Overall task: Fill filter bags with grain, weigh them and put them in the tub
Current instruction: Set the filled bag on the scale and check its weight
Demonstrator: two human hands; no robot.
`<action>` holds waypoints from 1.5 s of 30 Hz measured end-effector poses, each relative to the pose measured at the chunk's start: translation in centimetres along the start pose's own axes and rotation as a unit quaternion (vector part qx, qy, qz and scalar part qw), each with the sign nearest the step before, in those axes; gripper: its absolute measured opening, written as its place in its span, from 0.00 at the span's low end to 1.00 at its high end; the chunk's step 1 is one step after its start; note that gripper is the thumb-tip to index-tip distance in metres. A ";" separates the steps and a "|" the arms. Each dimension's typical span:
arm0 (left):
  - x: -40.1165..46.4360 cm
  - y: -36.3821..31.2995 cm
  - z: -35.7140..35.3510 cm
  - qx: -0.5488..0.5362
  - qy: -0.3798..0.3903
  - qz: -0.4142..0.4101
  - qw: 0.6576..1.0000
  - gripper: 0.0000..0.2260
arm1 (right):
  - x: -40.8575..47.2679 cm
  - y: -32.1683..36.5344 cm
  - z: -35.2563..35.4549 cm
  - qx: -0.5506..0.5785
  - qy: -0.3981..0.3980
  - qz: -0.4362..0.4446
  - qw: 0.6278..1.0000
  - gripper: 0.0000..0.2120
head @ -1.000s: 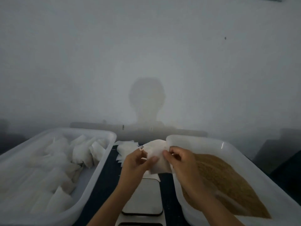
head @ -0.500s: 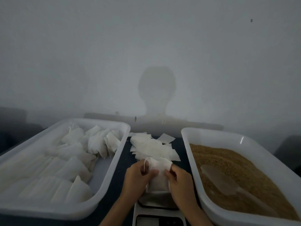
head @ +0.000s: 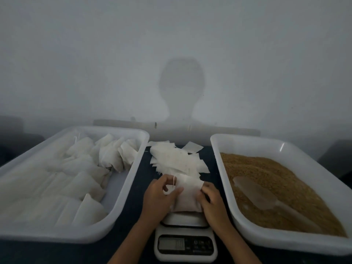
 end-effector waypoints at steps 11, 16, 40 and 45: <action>-0.5 3.4 2.0 -0.132 -0.118 0.095 0.980 0.05 | -0.8 -2.1 0.7 0.185 0.000 -0.082 0.979 0.18; -0.4 3.9 2.0 -0.175 -0.145 0.109 0.968 0.04 | -0.8 -1.9 0.7 0.206 0.003 -0.075 0.976 0.17; 1.0 2.0 0.0 -0.100 0.031 0.087 0.991 0.11 | 0.9 -1.0 0.5 0.173 0.012 -0.048 0.984 0.15; 2.1 1.3 -1.5 -0.044 0.126 0.140 0.981 0.24 | 2.0 -0.8 -0.1 0.118 0.000 -0.047 0.992 0.13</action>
Point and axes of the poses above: each hand's wrist, its own x-axis towards the middle knuckle, its own z-axis out of the back of the hand, y = z × x, the point moved 5 cm from there along x, towards the middle knuckle, and after that the axes turned 3 degrees about -z, right-handed, at the moved point
